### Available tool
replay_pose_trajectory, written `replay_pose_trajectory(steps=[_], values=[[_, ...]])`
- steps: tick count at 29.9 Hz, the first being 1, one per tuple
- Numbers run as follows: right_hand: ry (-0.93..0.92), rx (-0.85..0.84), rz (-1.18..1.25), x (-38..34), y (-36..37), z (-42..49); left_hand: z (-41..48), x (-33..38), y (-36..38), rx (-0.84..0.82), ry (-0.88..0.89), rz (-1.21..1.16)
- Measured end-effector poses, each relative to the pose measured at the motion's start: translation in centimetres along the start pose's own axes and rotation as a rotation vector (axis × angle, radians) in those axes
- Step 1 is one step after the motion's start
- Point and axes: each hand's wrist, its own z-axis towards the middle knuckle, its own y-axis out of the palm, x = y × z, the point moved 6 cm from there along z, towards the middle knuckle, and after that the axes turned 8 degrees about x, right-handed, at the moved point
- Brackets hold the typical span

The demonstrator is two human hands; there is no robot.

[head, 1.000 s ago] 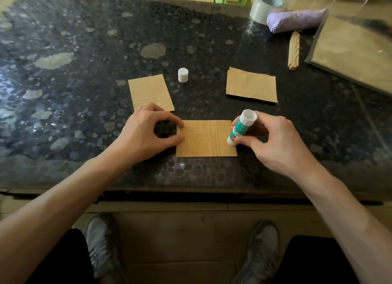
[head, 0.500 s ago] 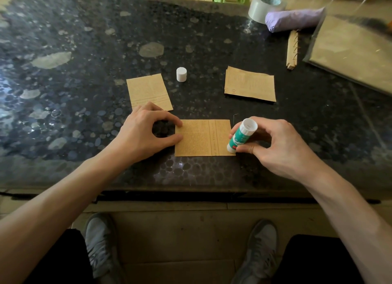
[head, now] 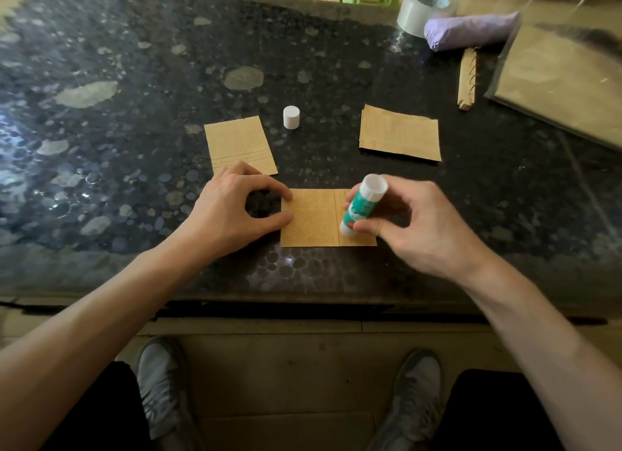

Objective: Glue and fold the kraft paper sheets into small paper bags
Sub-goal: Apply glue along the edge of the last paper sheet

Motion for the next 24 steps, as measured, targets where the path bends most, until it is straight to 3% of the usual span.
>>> replay_pose_trajectory(steps=[11,24], values=[[-0.083,0.104,-0.102,-0.1,0.7,-1.8,0.1,-0.2,0.1,0.006,0.004,-0.006],[-0.088,0.074,-0.164,0.0,0.1,-2.7,0.1,-0.3,0.2,0.002,0.002,-0.002]])
